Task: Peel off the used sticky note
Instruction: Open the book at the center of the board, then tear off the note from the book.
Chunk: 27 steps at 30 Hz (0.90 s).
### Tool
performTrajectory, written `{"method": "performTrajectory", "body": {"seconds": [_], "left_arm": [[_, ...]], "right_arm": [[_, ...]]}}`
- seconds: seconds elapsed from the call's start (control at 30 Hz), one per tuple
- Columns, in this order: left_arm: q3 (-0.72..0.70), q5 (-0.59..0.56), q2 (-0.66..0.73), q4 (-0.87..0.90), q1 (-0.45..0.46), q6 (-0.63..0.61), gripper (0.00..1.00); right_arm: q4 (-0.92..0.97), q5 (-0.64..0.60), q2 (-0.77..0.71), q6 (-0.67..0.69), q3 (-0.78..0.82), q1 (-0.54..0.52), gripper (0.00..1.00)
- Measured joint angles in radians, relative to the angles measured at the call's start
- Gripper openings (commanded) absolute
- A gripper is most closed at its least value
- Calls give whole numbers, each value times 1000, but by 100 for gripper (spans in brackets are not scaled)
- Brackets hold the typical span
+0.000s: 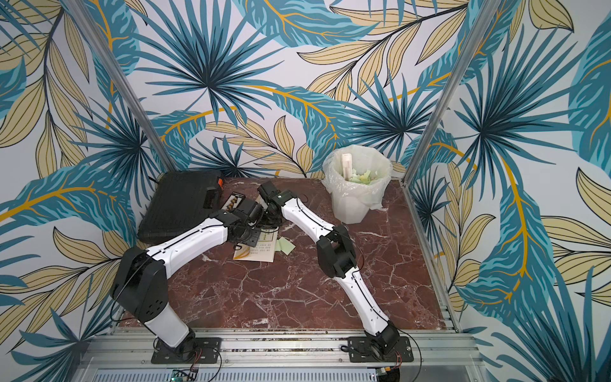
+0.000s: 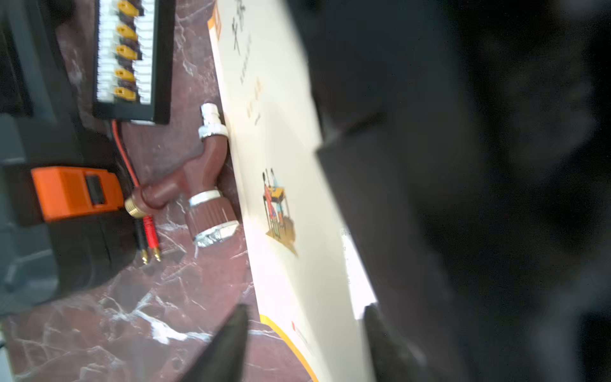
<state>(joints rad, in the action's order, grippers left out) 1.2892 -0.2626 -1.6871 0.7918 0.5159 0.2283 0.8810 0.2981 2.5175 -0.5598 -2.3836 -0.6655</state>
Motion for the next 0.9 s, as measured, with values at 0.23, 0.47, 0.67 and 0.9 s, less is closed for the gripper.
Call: {"method": "performTrajectory", "body": {"seconds": [0.23,0.47,0.67,0.9], "left_arm": [[3,-12,0,8,0,9,0],[-20,-1,52,1,-13,33,0],[-87,65,165,-43,-50,74,0],[-148,119,196,-90,-68,121,0]], "right_arm": [[8,10,1,3,-2,-2,32],[-40,35,-11,-6,54,0,42],[-249,110,-109,-108,401,32,44],[-468,134,-261,-209,653,94,50]]}}
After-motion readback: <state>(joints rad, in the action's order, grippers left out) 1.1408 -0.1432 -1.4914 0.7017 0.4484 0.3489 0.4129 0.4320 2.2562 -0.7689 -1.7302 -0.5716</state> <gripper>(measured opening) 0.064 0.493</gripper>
